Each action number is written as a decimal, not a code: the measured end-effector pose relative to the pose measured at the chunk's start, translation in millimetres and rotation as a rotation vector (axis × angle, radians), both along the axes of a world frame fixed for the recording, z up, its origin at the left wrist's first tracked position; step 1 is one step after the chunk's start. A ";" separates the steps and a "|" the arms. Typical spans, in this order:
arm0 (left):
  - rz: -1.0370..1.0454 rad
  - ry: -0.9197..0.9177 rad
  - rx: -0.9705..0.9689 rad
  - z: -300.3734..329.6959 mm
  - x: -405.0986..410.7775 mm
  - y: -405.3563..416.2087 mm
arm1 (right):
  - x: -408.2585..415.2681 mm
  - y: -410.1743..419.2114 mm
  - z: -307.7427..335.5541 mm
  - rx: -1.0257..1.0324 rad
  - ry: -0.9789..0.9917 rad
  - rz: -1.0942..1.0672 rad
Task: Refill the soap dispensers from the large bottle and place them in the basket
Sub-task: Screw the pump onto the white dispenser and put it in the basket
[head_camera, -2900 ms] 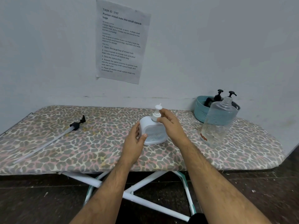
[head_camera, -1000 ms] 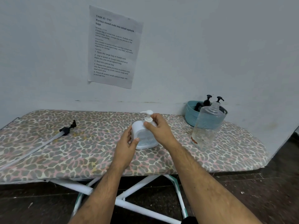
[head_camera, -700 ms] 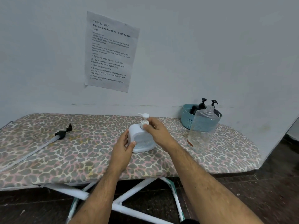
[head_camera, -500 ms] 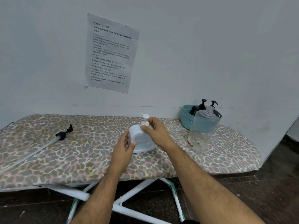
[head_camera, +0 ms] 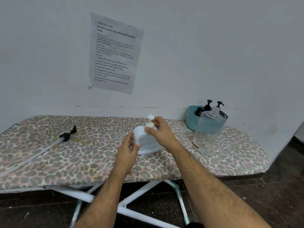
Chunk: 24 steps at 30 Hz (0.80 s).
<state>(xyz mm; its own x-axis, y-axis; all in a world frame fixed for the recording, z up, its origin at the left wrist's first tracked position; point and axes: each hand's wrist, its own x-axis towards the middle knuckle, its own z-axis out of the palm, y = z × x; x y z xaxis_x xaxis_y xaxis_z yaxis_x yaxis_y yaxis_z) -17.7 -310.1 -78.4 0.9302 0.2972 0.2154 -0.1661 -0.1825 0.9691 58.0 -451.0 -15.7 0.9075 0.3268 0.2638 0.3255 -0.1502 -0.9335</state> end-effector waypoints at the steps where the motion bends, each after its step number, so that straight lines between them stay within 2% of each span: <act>1: 0.003 0.002 0.001 -0.5 0.5 0.6 | 0.9 -1.5 1.2 0.027 0.042 0.033; 5: 0.009 0.006 0.006 -3.3 2.9 2.7 | 3.5 -9.5 0.6 0.030 0.077 0.094; 10: 0.010 0.010 0.001 -4.2 2.4 2.4 | 3.3 -7.1 0.6 0.047 0.030 0.025; 13: 0.013 0.017 -0.003 -4.7 2.5 3.5 | 3.2 -3.5 3.2 -0.013 -0.003 0.008; 18: 0.010 0.017 -0.010 -4.3 3.8 4.1 | 10.2 -15.0 18.2 -0.108 0.072 0.167; 24: 0.014 0.008 -0.002 -4.9 4.0 3.9 | 13.0 -15.0 24.1 -0.229 -0.005 0.089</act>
